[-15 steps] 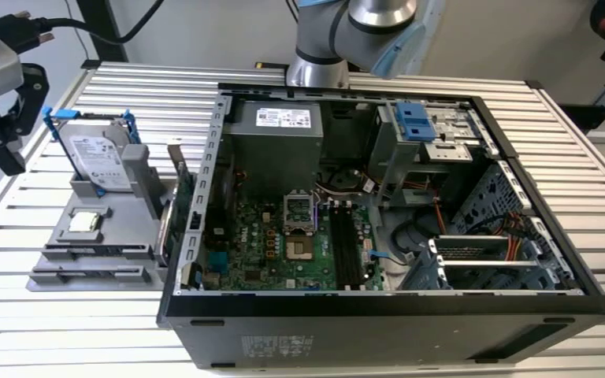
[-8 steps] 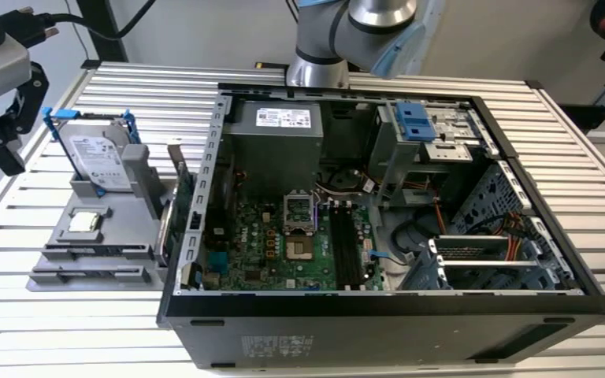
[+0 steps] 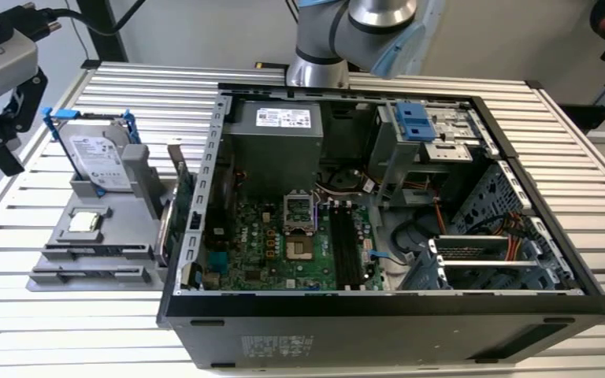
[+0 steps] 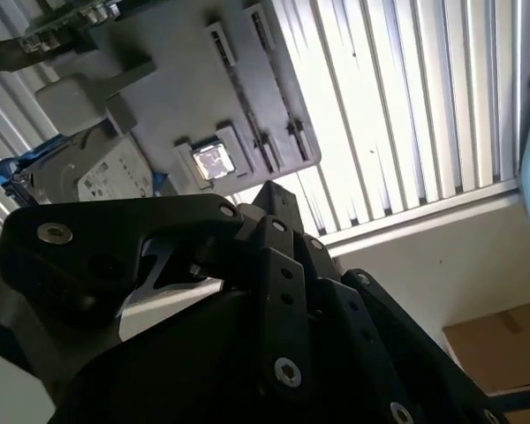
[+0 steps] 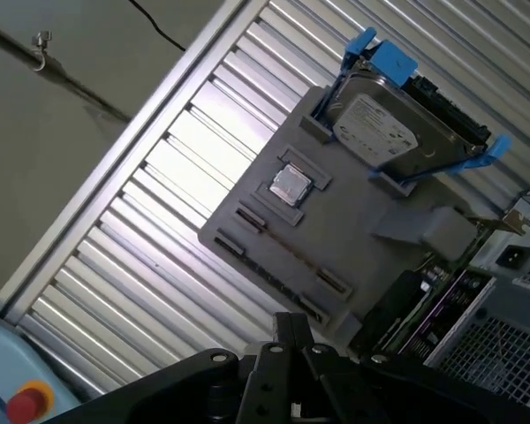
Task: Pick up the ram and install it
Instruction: 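Pick up the ram and move it above insertion slot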
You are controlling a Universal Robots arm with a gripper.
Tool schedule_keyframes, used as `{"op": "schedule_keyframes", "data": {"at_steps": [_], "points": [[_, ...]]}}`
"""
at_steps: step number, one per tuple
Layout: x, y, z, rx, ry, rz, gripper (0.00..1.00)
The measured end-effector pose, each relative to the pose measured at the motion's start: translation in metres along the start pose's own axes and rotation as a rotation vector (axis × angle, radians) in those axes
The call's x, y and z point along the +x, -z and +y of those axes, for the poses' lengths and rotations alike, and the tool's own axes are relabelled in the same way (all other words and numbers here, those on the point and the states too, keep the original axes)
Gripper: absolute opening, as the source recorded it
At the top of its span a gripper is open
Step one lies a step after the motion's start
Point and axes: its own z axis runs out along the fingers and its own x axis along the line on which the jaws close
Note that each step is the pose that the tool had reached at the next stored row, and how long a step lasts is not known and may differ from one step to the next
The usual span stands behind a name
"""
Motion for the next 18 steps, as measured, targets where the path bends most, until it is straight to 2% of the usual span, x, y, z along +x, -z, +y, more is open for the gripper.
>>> {"op": "schedule_keyframes", "data": {"at_steps": [18], "points": [[0.0003, 0.0, 0.0002, -0.0027, 0.187, 0.0089, 0.0]]}}
